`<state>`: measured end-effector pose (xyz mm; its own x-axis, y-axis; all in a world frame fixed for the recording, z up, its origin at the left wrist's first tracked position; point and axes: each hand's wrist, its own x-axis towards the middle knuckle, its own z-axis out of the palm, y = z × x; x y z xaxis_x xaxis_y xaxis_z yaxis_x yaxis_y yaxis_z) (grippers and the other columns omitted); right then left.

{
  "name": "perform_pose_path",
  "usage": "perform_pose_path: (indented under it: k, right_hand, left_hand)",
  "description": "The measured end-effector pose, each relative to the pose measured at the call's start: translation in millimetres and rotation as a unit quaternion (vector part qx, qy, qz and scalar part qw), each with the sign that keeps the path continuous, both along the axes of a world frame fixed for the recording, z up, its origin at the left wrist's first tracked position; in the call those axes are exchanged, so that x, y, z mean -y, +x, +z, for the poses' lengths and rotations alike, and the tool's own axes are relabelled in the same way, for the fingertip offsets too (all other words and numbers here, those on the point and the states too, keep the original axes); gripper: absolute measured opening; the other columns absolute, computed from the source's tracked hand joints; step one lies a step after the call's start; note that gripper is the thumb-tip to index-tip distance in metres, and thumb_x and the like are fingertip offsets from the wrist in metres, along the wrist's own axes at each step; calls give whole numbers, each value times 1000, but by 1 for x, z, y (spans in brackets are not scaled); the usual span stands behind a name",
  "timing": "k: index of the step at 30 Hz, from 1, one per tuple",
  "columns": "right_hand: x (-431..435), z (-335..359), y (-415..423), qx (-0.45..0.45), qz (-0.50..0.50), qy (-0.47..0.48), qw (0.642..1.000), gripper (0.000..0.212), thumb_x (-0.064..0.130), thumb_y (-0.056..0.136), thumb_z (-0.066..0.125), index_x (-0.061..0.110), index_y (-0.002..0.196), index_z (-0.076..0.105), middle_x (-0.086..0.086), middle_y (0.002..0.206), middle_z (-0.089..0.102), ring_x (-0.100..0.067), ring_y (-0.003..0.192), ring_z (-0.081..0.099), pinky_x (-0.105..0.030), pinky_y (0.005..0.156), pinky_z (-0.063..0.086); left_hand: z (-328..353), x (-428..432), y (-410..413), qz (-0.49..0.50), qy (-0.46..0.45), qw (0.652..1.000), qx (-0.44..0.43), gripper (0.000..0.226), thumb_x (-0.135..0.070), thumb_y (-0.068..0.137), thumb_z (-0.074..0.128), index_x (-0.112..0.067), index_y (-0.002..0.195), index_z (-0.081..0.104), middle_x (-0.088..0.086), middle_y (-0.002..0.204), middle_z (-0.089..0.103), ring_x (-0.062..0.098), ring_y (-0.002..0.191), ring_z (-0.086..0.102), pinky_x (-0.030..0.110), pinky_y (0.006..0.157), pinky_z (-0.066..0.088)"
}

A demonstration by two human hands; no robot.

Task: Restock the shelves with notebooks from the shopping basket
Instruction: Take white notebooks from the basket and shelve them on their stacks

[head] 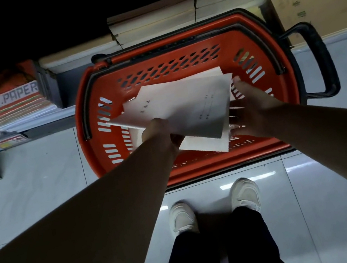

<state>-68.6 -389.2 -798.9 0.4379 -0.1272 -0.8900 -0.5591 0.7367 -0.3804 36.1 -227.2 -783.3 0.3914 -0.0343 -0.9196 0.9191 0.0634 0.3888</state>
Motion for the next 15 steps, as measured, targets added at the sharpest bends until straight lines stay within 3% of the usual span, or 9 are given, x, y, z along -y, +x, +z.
perform_pose_path:
  k: [1,3,5,6,9,11,13,15]
  right_hand:
    - [-3,2,1,11,17,-2,1000,57,60,90,51,19,130,53,-9,124,64,-28,111,62,-54,95,45]
    - [-14,4,5,26,46,-21,998,35,37,97,52,17,125,56,-10,111,68,-23,95,69,-41,76,57]
    - [-24,5,10,-1,11,-57,998,24,13,97,52,13,121,54,-10,102,65,-20,82,69,-29,53,56]
    - [-27,6,11,-11,-18,-70,997,22,5,96,51,14,116,55,-8,100,63,-19,79,67,-28,48,55]
    - [-31,11,12,11,-67,-71,995,24,-2,96,49,17,108,57,-4,97,64,-17,76,68,-28,48,55]
    - [-31,14,11,7,-73,-62,995,26,0,96,50,11,119,52,-9,102,62,-21,84,65,-27,49,55]
    - [-33,17,8,12,-64,-59,996,29,1,96,50,5,124,49,-13,108,60,-23,90,63,-27,51,55]
    - [-33,22,6,39,-60,-55,996,26,3,95,50,4,121,52,-13,105,60,-22,90,63,-25,54,55]
  left_hand:
    - [-1,-2,-2,-13,-6,1000,-5,36,5,93,44,-4,126,56,18,115,67,34,101,67,50,86,56]
    - [-3,-4,-8,-40,6,999,-9,34,7,93,40,-3,122,54,20,116,66,35,95,67,53,79,57]
    - [-4,-2,-14,-41,27,998,-23,21,2,95,46,-6,112,55,17,108,66,30,84,66,44,64,59]
    - [-4,0,-18,-45,53,997,-25,16,-3,95,52,-7,109,55,15,105,65,27,84,65,41,64,59]
    - [-3,1,-29,-57,127,990,18,24,-14,92,62,-9,115,55,5,105,61,21,98,57,38,89,52]
    - [1,6,-31,-44,75,996,29,6,-12,96,54,-9,100,53,2,89,62,17,89,55,32,79,50]
    - [11,11,-31,-28,21,999,0,14,-8,98,48,-6,84,51,3,70,66,18,75,59,35,71,53]
    - [15,13,-27,11,23,1000,-8,4,-3,95,49,-5,98,50,8,83,67,22,80,65,40,77,58]
